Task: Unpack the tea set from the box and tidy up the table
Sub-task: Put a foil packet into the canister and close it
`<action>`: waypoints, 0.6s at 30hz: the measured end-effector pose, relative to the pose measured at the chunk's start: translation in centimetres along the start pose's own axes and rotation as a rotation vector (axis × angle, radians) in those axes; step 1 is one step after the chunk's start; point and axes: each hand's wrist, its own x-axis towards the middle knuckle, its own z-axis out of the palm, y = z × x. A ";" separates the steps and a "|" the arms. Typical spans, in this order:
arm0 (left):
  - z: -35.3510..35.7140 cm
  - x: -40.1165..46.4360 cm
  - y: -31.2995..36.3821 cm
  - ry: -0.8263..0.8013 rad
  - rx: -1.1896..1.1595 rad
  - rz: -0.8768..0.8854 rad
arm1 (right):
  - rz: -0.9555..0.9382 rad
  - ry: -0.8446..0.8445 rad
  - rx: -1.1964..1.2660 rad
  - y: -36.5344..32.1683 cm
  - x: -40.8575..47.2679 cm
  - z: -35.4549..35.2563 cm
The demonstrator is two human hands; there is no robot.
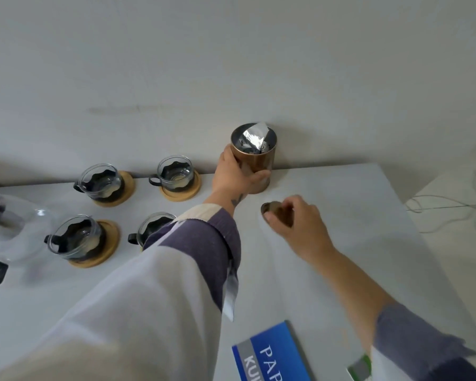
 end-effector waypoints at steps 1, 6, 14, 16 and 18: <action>0.0 0.0 0.0 -0.006 0.010 0.005 | -0.047 0.016 -0.080 0.1 -0.5 1.1; 0.2 0.1 -0.3 0.002 0.024 0.004 | -0.313 0.105 -0.466 -0.5 -1.8 5.1; 0.1 0.0 0.1 -0.020 0.044 -0.010 | -0.306 0.063 -0.562 -0.1 -2.1 5.7; -0.3 0.2 0.7 -0.074 0.048 -0.043 | -0.264 0.018 -0.553 -0.6 -2.1 5.3; -1.2 0.2 1.6 -0.132 0.016 -0.105 | -0.241 -0.018 -0.544 -1.5 -2.3 4.9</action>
